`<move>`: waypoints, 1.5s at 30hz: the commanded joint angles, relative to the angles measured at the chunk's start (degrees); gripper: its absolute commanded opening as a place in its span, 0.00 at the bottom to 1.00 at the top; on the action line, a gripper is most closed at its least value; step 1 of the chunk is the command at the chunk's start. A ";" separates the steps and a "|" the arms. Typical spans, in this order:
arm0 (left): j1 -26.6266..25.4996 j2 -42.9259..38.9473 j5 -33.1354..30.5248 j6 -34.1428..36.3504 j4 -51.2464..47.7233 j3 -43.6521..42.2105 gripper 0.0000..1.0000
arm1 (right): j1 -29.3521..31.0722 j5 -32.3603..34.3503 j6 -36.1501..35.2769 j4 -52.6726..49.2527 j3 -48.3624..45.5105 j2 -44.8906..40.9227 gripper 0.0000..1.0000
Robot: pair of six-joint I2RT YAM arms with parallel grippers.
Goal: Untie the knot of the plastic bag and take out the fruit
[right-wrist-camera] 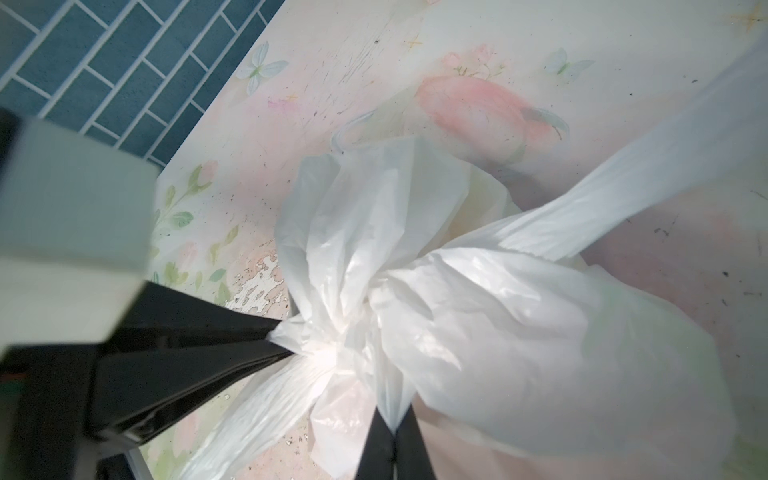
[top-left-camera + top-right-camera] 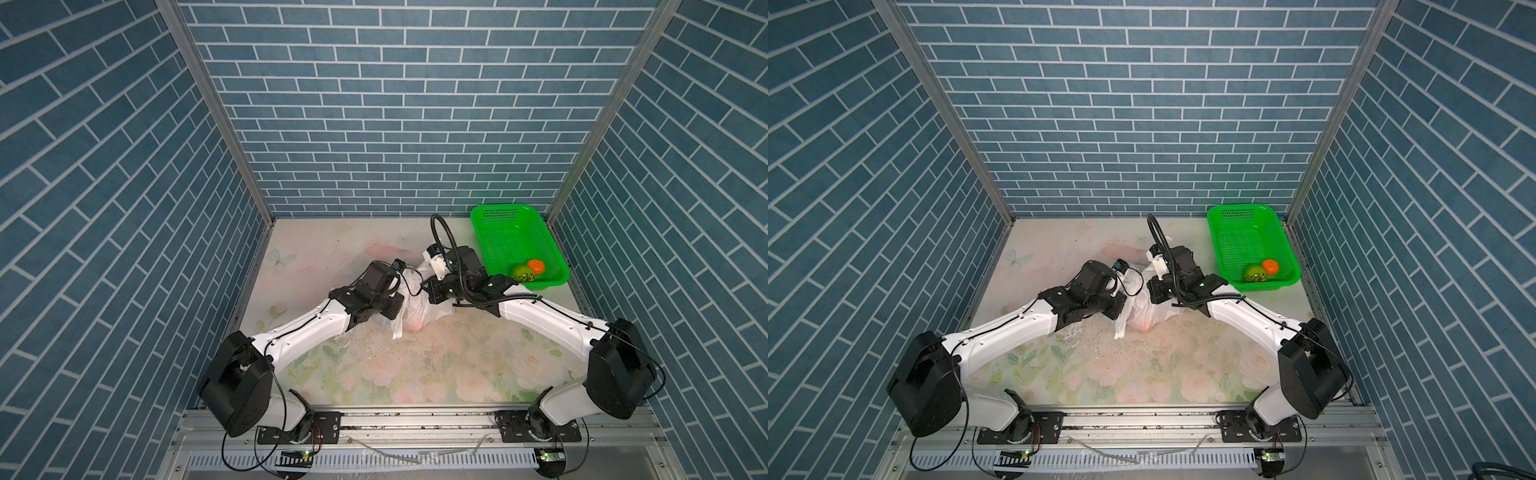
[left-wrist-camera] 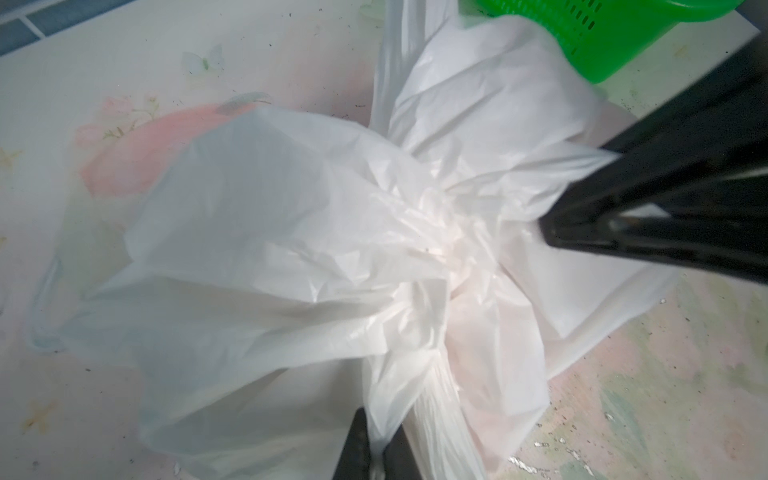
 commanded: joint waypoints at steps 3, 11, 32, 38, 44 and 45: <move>1.42 -4.87 -1.18 -0.94 -0.47 -3.01 0.03 | -1.91 0.69 0.79 -0.06 -0.36 -2.75 0.00; 5.77 -9.88 0.42 -3.39 -0.16 -7.10 0.00 | -5.19 0.52 0.52 -1.37 -2.01 -4.73 0.00; 13.22 -17.60 6.76 -9.92 1.12 -13.56 0.00 | -11.33 4.86 -2.06 -9.69 -9.69 -13.57 0.10; 9.53 -16.32 5.72 -5.73 -0.91 -7.55 0.00 | -7.17 6.25 -11.36 -12.72 -5.12 -16.39 0.49; 8.23 -15.68 5.52 -5.69 0.41 -6.58 0.00 | -5.06 3.19 -16.21 -11.72 -1.35 -13.24 0.53; 8.05 -15.66 5.44 -5.70 0.41 -6.49 0.00 | -4.65 3.05 -16.83 -11.38 -0.56 -12.12 0.53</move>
